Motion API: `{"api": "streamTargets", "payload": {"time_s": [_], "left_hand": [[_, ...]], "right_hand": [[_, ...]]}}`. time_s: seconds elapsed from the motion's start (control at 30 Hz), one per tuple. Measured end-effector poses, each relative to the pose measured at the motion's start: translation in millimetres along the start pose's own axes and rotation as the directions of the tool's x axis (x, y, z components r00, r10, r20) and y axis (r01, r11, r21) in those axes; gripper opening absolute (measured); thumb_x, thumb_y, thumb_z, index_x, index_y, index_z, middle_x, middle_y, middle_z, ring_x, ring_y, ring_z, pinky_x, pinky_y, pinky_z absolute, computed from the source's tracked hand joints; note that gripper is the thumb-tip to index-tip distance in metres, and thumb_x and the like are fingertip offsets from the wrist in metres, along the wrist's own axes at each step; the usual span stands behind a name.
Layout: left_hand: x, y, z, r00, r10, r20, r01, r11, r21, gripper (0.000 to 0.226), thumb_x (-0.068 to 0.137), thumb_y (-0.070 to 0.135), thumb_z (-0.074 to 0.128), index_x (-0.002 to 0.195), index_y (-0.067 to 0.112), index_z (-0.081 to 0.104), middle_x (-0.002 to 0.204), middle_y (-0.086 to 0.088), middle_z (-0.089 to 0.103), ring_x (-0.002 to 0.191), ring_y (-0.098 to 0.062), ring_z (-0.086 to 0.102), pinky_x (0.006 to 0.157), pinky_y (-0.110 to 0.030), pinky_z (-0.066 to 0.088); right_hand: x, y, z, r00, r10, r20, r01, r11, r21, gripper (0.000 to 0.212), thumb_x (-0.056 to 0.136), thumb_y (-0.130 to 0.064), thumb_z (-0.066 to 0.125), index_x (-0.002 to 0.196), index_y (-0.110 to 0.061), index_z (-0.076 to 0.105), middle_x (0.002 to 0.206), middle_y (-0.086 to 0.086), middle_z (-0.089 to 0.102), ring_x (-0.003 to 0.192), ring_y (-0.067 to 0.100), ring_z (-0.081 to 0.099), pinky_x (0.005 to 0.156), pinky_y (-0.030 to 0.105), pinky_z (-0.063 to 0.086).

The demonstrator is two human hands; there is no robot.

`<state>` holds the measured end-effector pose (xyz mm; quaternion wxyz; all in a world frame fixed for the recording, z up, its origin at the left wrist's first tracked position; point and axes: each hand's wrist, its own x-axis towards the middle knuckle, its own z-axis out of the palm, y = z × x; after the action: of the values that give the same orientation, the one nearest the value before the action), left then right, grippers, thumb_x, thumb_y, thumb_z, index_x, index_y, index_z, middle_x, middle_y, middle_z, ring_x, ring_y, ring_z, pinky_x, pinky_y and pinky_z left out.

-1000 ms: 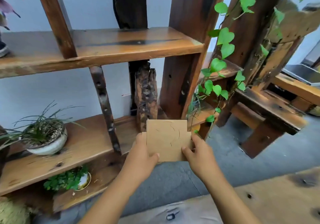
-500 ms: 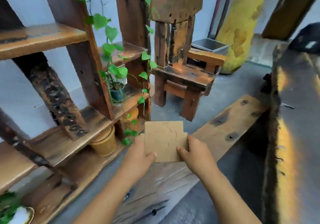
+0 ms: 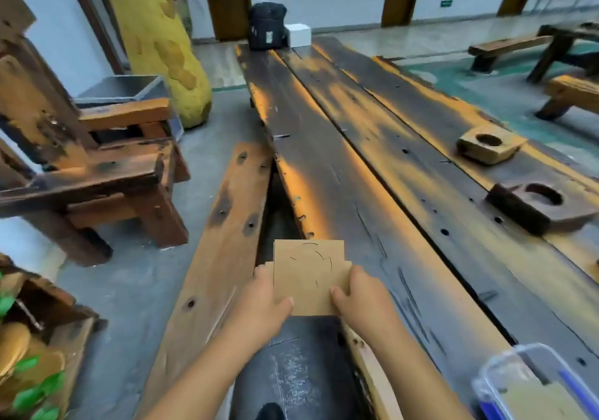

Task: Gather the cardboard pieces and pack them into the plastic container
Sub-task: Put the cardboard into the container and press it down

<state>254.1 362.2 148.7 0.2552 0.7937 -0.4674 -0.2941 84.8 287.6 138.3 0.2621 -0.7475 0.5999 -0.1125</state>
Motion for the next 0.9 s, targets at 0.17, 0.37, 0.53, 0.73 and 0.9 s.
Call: {"api": "streamTargets", "payload": {"time_s": [0.17,0.37,0.53,0.73,0.9], "left_hand": [[41,39,41,0.963,0.158,0.217,-0.173,0.983,0.055,0.051,0.083,0.033,0.063,0.126,0.023,0.037,0.113,0.004,0.056,0.100,-0.021,0.058,0.073,-0.031,0.044],[80,67,69,0.834,0.333,0.440,-0.398,0.915,0.062,0.048,0.085,0.031,0.064,0.122,0.016,0.038,0.118,-0.006,0.059,0.108,-0.027,0.060,0.090,-0.041,0.051],[87,89,99,0.707,0.399,0.584,-0.536,0.841,0.075,0.039,0.086,0.034,0.064,0.111,0.022,0.036,0.114,-0.005,0.063,0.104,-0.028,0.061,0.079,-0.034,0.048],[56,122,145,0.534,0.459,0.710,-0.637,0.770,-0.018,0.044,0.087,0.032,0.063,0.123,0.024,0.037,0.119,-0.002,0.059,0.106,-0.024,0.060,0.085,-0.038,0.053],[23,157,192,0.464,0.475,0.748,-0.716,0.698,0.002,0.049,0.085,0.030,0.063,0.127,0.017,0.042,0.122,-0.006,0.058,0.110,-0.027,0.058,0.088,-0.038,0.050]], "right_hand": [[-2,48,-25,0.960,0.258,-0.112,-0.259,0.966,0.000,0.024,0.090,-0.036,0.053,0.096,-0.013,0.048,0.094,0.007,0.064,0.088,0.029,0.062,0.068,0.037,0.047],[-12,64,-28,0.844,0.486,-0.226,-0.490,0.871,0.041,0.022,0.093,-0.039,0.051,0.097,-0.017,0.049,0.092,0.002,0.062,0.086,0.023,0.062,0.074,0.039,0.052],[-40,80,-26,0.687,0.636,-0.351,-0.643,0.757,0.115,0.022,0.092,-0.040,0.052,0.096,-0.019,0.048,0.075,-0.005,0.052,0.073,0.017,0.058,0.064,0.033,0.050],[-89,120,-34,0.524,0.771,-0.362,-0.751,0.618,0.230,0.025,0.090,-0.041,0.055,0.093,-0.018,0.045,0.076,-0.005,0.049,0.067,0.016,0.049,0.055,0.031,0.035],[-126,173,-49,0.458,0.836,-0.302,-0.776,0.542,0.322,0.029,0.088,-0.043,0.057,0.086,-0.017,0.045,0.080,-0.001,0.054,0.076,0.023,0.054,0.063,0.033,0.039]]}}
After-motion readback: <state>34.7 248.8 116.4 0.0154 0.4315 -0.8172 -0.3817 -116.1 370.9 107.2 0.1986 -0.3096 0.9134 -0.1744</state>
